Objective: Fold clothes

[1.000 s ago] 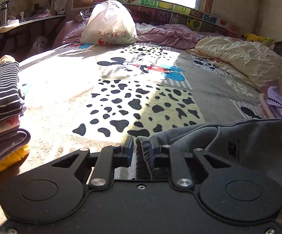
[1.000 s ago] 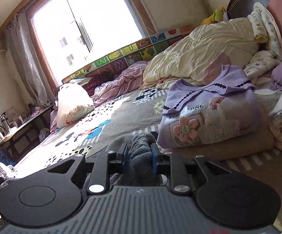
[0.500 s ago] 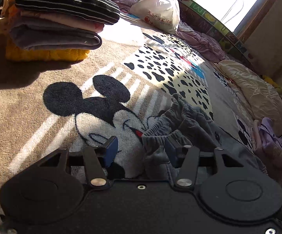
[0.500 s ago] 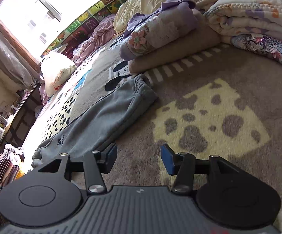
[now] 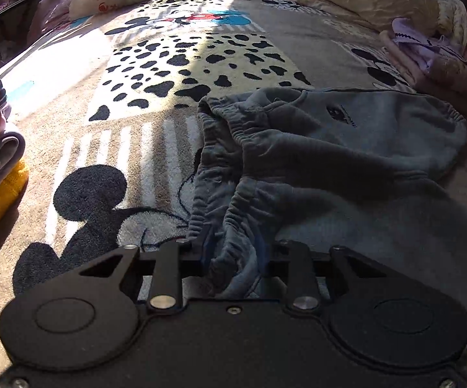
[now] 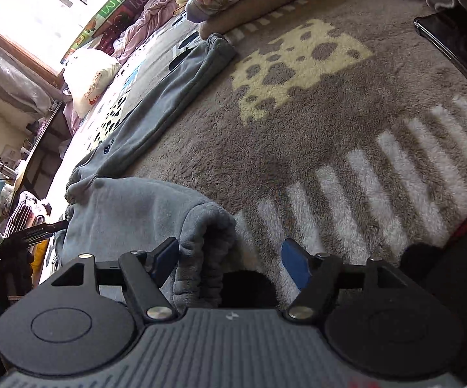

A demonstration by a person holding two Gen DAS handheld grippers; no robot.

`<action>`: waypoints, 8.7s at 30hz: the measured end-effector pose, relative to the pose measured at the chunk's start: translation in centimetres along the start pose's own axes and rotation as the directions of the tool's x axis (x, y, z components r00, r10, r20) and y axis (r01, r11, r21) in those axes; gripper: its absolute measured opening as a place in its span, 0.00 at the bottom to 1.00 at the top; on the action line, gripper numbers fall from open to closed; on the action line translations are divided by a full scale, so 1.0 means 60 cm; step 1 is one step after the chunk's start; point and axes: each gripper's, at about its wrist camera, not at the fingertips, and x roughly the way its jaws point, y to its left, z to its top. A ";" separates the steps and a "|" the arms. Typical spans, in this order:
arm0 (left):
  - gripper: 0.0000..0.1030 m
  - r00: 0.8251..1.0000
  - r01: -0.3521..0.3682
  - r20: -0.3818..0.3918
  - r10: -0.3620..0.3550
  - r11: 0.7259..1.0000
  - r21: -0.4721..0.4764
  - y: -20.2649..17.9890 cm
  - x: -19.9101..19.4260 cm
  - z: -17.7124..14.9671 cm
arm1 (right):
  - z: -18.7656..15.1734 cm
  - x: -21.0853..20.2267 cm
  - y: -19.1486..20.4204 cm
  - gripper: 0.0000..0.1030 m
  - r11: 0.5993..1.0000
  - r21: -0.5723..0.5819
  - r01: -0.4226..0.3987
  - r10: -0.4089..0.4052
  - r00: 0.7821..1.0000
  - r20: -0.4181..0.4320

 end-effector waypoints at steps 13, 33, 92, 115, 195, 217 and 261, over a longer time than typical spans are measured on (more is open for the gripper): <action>0.02 0.938 0.302 0.275 -0.210 0.886 -0.352 0.055 -0.126 -0.024 | 0.063 -0.017 0.069 0.18 0.977 -0.137 -0.162 0.183 0.970 0.158; 0.25 0.964 0.070 0.267 -0.022 0.982 -0.173 -0.085 -0.164 -0.092 | 0.073 -0.023 0.079 0.55 0.881 -0.437 0.180 -0.083 0.969 0.232; 0.09 0.990 -0.096 0.110 0.094 0.995 0.012 -0.090 0.082 0.126 | 0.231 0.267 0.234 0.61 0.709 -0.704 0.032 -0.032 0.999 0.013; 0.45 0.996 0.019 0.086 -0.033 0.988 0.154 -0.178 0.108 0.038 | 0.309 0.356 0.309 0.60 0.769 -0.614 -0.175 0.122 0.984 -0.128; 0.68 0.986 -0.078 0.156 0.065 0.994 0.080 -0.178 -0.172 -0.208 | -0.020 -0.092 0.122 0.70 0.647 -0.758 0.083 0.013 0.993 0.120; 0.67 0.879 -0.475 0.430 0.205 0.314 0.822 -0.189 -0.074 -0.271 | -0.134 0.037 0.114 0.47 -0.226 -0.951 0.211 -0.222 0.939 0.261; 0.15 0.949 -0.097 0.314 0.024 0.971 0.220 -0.082 -0.090 -0.013 | 0.223 0.047 0.243 0.13 0.123 -0.989 0.080 -0.128 0.990 0.064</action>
